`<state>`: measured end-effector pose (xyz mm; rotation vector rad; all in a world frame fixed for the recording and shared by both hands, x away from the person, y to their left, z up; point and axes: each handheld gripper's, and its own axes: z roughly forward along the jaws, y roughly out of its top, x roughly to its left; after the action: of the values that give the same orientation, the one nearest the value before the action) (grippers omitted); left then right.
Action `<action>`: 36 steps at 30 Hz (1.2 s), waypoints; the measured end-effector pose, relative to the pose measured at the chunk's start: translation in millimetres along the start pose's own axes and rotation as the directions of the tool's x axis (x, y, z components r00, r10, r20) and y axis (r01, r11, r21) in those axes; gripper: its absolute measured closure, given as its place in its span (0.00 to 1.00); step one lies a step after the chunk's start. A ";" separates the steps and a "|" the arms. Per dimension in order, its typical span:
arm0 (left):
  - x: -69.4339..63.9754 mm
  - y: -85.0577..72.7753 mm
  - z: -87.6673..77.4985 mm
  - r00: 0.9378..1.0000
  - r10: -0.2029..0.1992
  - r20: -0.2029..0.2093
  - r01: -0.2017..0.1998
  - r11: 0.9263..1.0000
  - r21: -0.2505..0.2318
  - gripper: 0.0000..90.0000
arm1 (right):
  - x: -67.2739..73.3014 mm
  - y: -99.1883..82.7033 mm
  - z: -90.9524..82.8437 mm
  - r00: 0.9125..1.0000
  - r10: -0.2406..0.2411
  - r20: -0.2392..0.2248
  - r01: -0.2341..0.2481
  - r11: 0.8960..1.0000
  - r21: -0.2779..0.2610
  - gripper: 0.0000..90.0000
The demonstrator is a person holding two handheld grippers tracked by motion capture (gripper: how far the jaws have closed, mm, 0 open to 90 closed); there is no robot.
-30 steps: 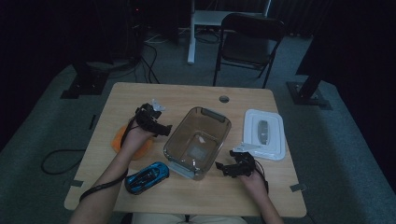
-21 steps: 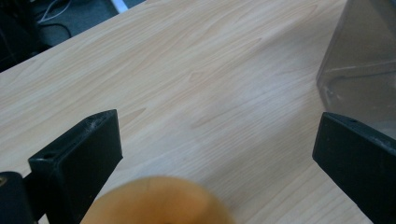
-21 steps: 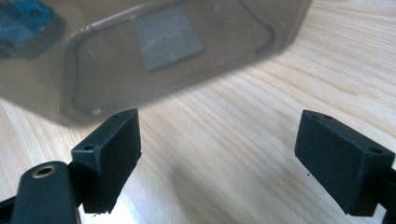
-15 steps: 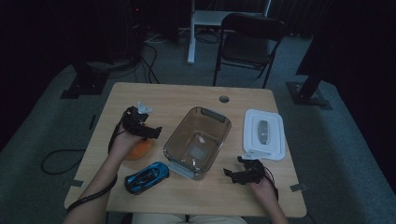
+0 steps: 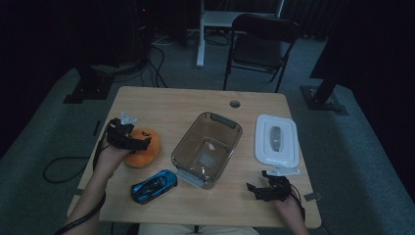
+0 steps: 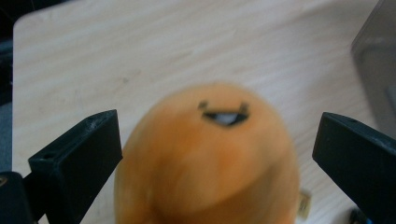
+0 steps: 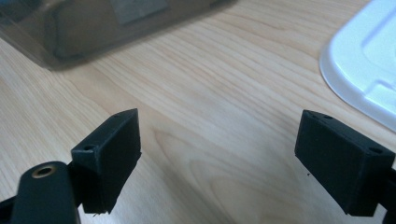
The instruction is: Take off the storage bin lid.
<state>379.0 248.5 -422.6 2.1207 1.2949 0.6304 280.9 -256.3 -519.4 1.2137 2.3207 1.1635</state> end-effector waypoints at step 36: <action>22.1 -51.6 23.3 0.996 -0.054 0.072 0.051 0.998 0.045 0.61 | -9.8 -26.7 -20.2 0.989 -0.028 0.145 0.020 0.998 0.055 0.15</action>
<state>370.7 282.2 -472.5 2.1161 1.3304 0.5028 260.6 -283.2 -527.9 1.2417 2.2641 0.9761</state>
